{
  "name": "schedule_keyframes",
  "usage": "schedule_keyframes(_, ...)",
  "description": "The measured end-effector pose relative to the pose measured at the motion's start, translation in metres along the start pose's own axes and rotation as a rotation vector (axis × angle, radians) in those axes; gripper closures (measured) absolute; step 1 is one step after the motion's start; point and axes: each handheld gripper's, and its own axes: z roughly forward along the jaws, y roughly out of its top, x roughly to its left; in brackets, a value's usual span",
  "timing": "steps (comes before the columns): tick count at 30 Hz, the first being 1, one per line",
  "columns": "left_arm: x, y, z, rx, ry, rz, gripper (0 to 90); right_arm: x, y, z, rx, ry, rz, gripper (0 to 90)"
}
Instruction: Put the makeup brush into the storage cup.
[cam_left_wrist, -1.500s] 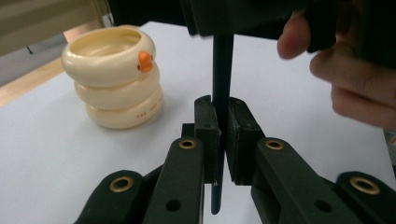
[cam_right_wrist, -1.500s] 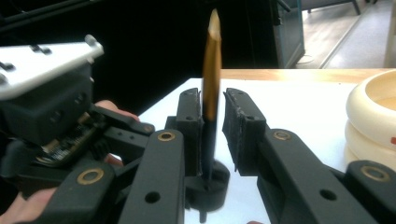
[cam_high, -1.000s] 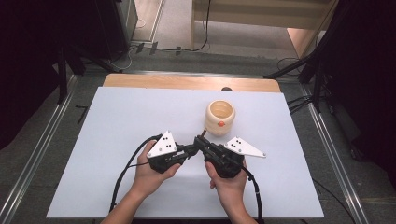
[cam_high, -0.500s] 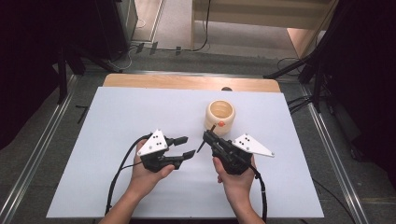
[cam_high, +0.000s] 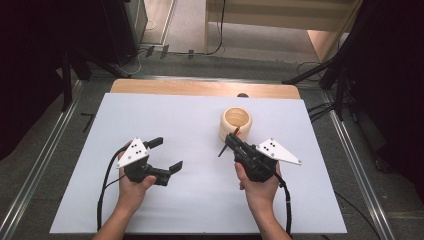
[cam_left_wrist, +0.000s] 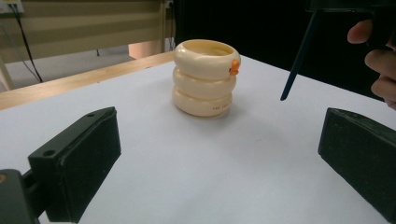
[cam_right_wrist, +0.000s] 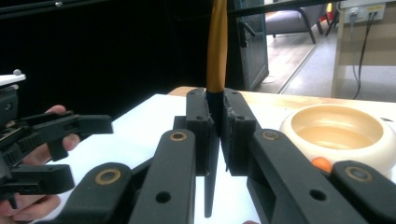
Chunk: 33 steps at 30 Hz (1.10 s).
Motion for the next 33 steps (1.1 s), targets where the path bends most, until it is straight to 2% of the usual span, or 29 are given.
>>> schedule_keyframes(2,0.004,-0.002,-0.005,0.004,0.0,-0.011,0.0,-0.002,0.001,0.0,0.001,0.003,0.004,83.9)
schedule_keyframes(12,0.015,-0.016,-0.032,0.014,0.063,0.006,0.0,-0.009,0.005,-0.003,-0.009,-0.018,-0.006,83.9)
schedule_keyframes(19,0.025,-0.023,-0.056,-0.003,0.106,0.005,0.0,-0.017,0.007,-0.005,-0.016,-0.041,-0.01,83.9)
schedule_keyframes(24,0.034,-0.028,-0.066,-0.006,0.134,-0.007,0.0,-0.023,0.007,-0.004,-0.015,-0.054,-0.018,83.9)
schedule_keyframes(29,0.036,-0.032,-0.074,-0.009,0.152,-0.005,0.0,-0.029,0.008,-0.003,-0.016,-0.065,-0.023,83.9)
schedule_keyframes(31,0.037,-0.034,-0.076,0.005,0.16,0.003,0.0,-0.031,0.009,-0.003,-0.016,-0.07,-0.028,83.9)
schedule_keyframes(33,0.038,-0.037,-0.078,0.008,0.162,-0.006,0.0,-0.033,0.011,-0.004,-0.016,-0.073,-0.027,83.9)
